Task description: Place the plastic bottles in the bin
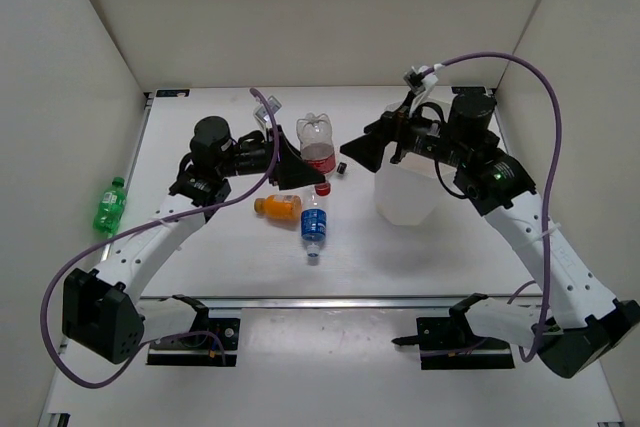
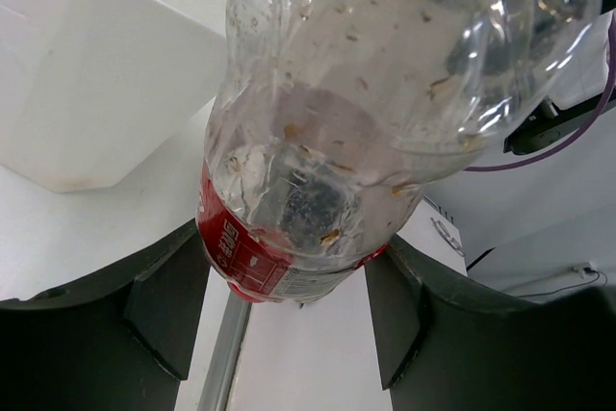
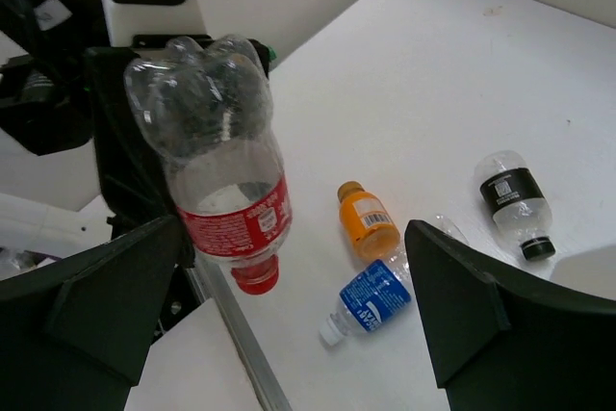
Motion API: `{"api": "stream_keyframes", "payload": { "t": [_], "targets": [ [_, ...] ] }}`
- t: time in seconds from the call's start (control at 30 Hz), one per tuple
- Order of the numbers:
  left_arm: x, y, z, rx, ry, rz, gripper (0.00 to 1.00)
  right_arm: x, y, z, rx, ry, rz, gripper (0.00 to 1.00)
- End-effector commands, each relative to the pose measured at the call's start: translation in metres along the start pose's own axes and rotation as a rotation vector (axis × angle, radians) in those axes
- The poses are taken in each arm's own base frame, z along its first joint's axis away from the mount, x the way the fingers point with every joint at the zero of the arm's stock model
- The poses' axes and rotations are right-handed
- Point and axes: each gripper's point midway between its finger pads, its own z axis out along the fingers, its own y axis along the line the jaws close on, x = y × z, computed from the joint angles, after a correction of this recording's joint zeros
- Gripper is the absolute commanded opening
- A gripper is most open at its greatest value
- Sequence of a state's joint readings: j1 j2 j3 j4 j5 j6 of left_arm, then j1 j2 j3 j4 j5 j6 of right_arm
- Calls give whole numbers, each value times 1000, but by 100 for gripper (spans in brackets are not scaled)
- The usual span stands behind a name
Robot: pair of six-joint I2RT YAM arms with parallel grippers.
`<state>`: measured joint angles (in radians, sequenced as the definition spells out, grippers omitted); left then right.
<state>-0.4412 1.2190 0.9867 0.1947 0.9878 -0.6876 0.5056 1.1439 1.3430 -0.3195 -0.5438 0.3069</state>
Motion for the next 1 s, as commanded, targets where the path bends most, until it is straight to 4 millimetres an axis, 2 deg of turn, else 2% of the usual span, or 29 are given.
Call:
{"api": "stream_keyframes", "payload": {
  "t": [0.0,0.07,0.17,0.27,0.37,0.4,0.47,0.53,0.6,0.67,0.7,0.73,0.77,0.8,0.83,0.87,0.9,0.93,0.97],
  "targets": [
    [0,-16,3,36,17,52,26,-18,26,-9,-132,-65,-22,99],
    [7,-21,9,46,50,58,25,-14,33,-3,-183,-43,-22,99],
    [12,-14,13,15,63,45,23,-6,38,9,-222,-11,-28,99],
    [14,-16,14,35,64,38,22,-2,33,22,-203,-4,-29,99],
    [18,-24,18,55,76,50,22,6,18,34,-138,2,-35,99],
    [21,-25,20,63,88,47,22,4,21,35,-141,0,-42,97],
    [28,-19,22,49,109,17,20,6,14,41,-102,0,-49,88],
    [32,-9,25,27,119,-6,20,9,19,43,-104,-1,-62,79],
    [32,-9,25,32,122,-6,21,5,17,40,-97,-22,-78,62],
    [33,-11,26,37,128,-7,23,5,16,39,-102,-31,-64,39],
    [30,-7,24,27,120,0,31,3,11,35,-93,-37,-45,26],
    [28,-13,23,32,113,5,35,1,8,31,-85,-50,-38,23],
    [29,-12,21,31,111,-1,44,3,4,31,-78,-43,-31,18],
    [24,-13,19,28,94,11,53,-2,3,27,-62,-58,-44,17],
    [20,-15,15,25,77,11,57,-6,0,25,-42,-68,-55,15],
    [18,-15,13,26,66,11,71,-11,-1,22,-23,-81,-66,12],
    [11,-18,9,24,44,30,79,-13,-4,20,-6,-83,-76,10],
    [9,-18,4,17,35,14,80,-16,-2,17,-2,-87,-81,9],
    [6,-20,1,16,21,18,88,-26,-5,14,17,-107,-101,7]
  ]
}}
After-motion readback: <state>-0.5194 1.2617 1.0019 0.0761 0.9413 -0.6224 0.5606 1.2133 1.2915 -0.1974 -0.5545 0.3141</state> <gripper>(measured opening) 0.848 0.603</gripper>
